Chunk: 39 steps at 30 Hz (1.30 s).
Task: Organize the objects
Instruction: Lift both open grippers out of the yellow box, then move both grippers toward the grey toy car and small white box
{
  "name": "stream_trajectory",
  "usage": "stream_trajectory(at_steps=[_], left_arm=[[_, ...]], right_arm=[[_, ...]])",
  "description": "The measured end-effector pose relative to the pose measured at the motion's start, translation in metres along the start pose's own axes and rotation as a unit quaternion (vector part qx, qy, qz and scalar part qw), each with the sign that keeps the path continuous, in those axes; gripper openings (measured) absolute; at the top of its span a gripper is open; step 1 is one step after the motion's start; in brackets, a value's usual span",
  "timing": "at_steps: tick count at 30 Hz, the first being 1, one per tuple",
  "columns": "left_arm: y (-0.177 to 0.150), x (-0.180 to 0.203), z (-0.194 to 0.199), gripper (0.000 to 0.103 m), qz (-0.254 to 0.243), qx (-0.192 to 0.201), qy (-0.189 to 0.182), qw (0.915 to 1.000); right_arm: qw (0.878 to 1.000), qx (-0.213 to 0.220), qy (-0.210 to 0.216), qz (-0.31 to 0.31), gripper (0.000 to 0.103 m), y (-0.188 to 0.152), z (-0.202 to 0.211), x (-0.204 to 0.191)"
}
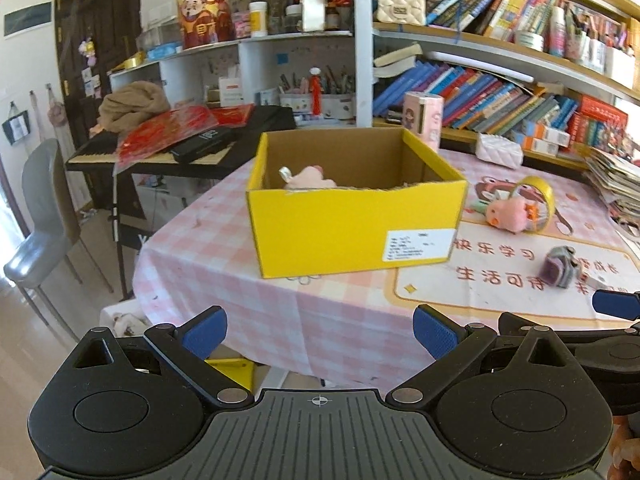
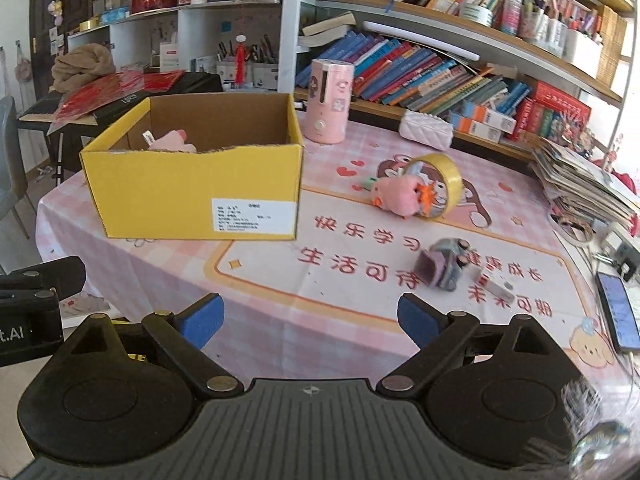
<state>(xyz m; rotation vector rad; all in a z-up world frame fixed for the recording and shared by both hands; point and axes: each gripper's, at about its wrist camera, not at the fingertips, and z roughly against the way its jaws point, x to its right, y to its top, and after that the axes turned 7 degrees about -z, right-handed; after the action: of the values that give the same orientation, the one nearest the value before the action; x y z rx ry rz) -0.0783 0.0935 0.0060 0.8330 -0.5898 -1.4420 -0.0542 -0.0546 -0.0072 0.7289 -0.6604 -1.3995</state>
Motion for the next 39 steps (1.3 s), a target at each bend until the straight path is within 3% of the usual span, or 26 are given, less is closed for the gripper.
stream_trajectory(at_steps=[22,39], left_arm=[[0.003,0.068,-0.011,0.101,-0.075,-0.012,-0.107,0.9914],[0.023,0.114,-0.036,0.101,-0.098,-0.023,-0.136,0.9855]], right_arm=[[0.992,-0.028,-0.099,-0.079,0.096,-0.025,0.013,0.074],[0.985,-0.045,-0.129,-0.101,0.096,-0.017,-0.004,0.118]])
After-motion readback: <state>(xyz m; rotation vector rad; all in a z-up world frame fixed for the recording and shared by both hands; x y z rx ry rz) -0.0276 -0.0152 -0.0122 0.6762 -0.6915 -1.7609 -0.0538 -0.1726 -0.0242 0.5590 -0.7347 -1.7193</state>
